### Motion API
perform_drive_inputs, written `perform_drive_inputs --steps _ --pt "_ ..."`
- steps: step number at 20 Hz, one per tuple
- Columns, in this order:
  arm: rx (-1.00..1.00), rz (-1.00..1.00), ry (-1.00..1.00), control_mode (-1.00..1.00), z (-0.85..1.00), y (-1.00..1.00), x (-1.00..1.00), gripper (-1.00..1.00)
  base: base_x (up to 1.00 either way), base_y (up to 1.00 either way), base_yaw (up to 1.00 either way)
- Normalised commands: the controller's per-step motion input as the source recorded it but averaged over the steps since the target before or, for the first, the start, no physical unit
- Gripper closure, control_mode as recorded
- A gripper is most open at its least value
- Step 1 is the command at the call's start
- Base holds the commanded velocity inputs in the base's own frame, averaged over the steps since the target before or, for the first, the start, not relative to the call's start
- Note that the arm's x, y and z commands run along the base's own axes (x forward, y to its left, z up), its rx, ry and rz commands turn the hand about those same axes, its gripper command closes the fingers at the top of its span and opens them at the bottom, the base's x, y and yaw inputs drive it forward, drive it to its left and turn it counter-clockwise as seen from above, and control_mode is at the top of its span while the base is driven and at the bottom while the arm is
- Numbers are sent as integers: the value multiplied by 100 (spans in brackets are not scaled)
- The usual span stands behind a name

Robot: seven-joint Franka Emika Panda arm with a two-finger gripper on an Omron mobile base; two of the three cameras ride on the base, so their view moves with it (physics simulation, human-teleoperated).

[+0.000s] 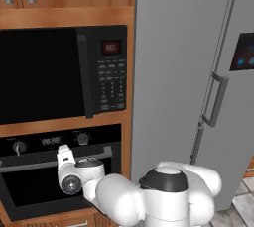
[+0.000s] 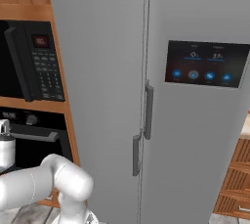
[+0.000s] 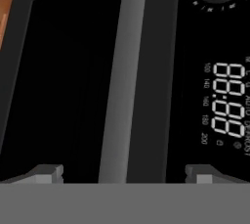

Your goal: Take the fish from the oven and place it on the plate on the counter.

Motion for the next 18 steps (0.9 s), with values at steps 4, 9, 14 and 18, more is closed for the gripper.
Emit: perform_drive_inputs --steps 4,9,14,18 --pt "0 0 0 -100 -32 4 22 -100 0 0 0" --pt "0 0 -1 -100 -23 9 27 -100 0 0 0" --pt "0 0 -1 -100 -11 11 29 -100 0 0 0" --pt "0 0 0 -100 -18 14 13 -100 0 0 0"
